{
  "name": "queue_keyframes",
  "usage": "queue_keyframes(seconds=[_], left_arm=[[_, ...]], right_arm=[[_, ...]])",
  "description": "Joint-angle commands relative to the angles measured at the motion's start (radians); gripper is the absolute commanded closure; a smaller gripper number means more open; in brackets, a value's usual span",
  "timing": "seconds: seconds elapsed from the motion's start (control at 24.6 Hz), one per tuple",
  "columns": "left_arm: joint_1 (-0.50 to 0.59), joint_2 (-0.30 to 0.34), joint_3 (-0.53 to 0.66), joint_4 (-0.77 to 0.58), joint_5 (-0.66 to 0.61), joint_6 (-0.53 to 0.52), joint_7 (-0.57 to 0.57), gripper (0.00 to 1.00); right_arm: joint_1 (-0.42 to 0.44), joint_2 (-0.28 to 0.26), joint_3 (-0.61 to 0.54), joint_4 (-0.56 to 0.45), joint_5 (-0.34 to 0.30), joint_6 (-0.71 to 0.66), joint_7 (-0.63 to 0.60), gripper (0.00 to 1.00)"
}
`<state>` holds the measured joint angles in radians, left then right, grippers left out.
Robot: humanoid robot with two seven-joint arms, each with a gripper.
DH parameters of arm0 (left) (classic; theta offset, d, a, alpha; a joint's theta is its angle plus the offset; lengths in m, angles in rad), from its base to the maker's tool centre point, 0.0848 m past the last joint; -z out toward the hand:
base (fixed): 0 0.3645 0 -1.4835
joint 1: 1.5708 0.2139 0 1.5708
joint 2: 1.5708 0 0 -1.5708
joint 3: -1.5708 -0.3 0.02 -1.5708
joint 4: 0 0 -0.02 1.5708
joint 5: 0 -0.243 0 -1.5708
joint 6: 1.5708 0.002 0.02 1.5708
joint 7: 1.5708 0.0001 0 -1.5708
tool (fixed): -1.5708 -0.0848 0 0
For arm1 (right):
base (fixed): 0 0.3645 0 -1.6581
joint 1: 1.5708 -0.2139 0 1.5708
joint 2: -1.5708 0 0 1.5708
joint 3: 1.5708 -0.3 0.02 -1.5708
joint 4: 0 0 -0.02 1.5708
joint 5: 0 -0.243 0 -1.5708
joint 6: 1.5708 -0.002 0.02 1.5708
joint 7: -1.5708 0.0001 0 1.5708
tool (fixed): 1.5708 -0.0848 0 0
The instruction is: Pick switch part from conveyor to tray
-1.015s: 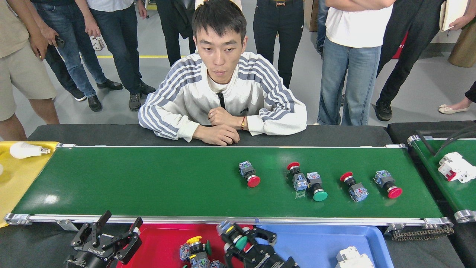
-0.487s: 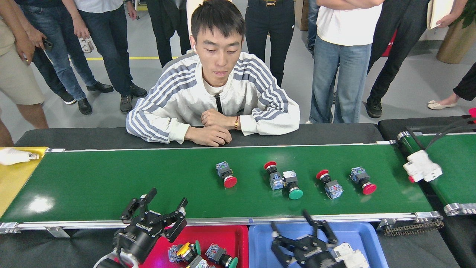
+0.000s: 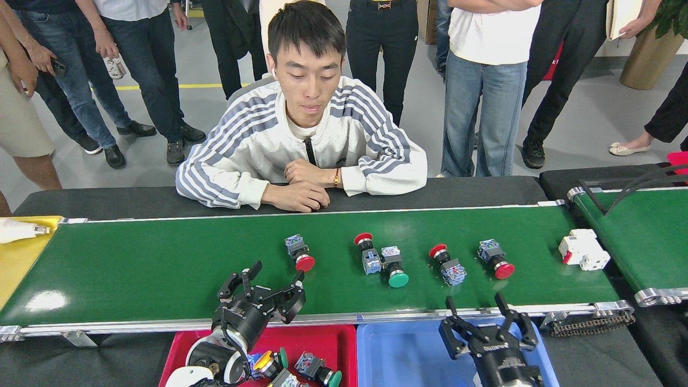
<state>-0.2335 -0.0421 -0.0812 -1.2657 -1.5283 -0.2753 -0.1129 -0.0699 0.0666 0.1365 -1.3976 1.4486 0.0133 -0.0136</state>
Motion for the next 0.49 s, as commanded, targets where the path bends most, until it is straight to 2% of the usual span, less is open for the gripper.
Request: queue_keyframes(seconds=[0.0, 0.12, 0.16, 0.2, 0.24, 0.28, 0.32, 0.45], left_arm=[[-0.030, -0.004, -0.003, 0.003, -0.003, 0.008, 0.002, 0.01], [-0.063, -0.005, -0.005, 0.040, -0.004, 0.024, 0.002, 0.01], [-0.075, -0.005, -0.009, 0.055, -0.004, 0.031, 0.002, 0.01], [-0.086, -0.007, -0.014, 0.071, -0.004, 0.034, 0.002, 0.01], [-0.093, -0.007, -0.015, 0.085, -0.004, 0.036, 0.002, 0.01], [-0.098, -0.007, -0.015, 0.095, -0.004, 0.039, 0.002, 0.01], [-0.102, -0.007, -0.015, 0.101, -0.004, 0.053, 0.002, 0.01], [-0.116, -0.005, -0.019, 0.123, -0.004, 0.114, 0.002, 0.01]], right_arm=[[-0.085, 0.004, 0.043, 0.066, -0.002, 0.103, 0.032, 0.00], [-0.188, 0.013, 0.091, 0.197, -0.011, 0.162, 0.035, 0.02], [-0.208, 0.016, 0.110, 0.230, -0.011, 0.163, 0.035, 0.11], [-0.220, 0.013, 0.127, 0.246, -0.011, 0.160, 0.034, 0.35], [-0.222, 0.007, 0.146, 0.246, -0.010, 0.157, 0.035, 0.66], [-0.222, 0.002, 0.163, 0.244, -0.010, 0.155, 0.035, 0.81], [-0.222, -0.001, 0.179, 0.244, -0.010, 0.155, 0.034, 0.90], [-0.219, -0.002, 0.192, 0.233, -0.010, 0.145, 0.026, 0.98]])
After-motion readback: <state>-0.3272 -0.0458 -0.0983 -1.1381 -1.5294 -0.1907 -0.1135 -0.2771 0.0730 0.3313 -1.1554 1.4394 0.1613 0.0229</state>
